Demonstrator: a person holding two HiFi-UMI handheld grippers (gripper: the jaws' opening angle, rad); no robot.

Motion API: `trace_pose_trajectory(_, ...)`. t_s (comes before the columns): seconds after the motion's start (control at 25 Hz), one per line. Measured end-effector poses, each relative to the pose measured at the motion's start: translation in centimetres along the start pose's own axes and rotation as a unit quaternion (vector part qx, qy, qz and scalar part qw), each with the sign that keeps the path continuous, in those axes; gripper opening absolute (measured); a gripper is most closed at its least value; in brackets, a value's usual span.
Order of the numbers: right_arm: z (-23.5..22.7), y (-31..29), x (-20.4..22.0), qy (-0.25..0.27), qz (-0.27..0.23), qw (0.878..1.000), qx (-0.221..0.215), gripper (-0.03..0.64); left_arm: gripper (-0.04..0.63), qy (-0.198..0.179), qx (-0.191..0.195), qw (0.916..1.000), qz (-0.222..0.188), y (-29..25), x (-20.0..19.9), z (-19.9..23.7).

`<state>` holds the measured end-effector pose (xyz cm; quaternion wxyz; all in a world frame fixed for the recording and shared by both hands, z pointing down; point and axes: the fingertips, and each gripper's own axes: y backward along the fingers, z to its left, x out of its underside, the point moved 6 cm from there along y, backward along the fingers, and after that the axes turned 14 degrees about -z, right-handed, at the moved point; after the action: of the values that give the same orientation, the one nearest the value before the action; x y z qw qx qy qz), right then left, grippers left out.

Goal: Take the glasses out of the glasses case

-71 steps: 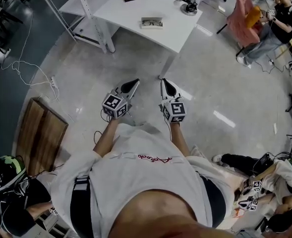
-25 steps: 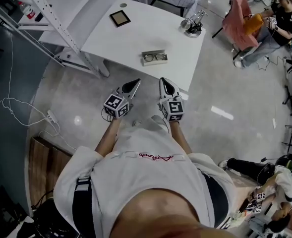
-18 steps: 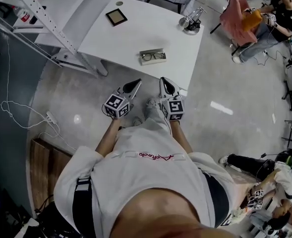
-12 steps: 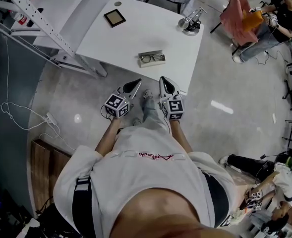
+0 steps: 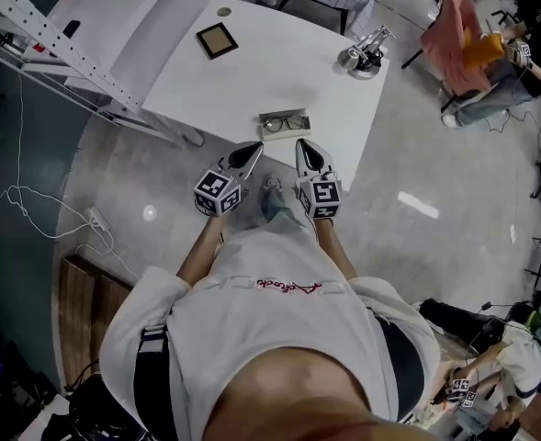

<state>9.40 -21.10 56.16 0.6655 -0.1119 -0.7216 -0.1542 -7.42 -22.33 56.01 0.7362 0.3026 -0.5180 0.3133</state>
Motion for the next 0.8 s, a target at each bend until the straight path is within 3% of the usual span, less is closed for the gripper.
trace_pose_trajectory(0.8,-3.4,-3.1,5.3,-0.037,0.081,0.996,-0.006,0.026,0.026,0.046,-0.016,0.9977,0.046,-4.3,3.4,3.9)
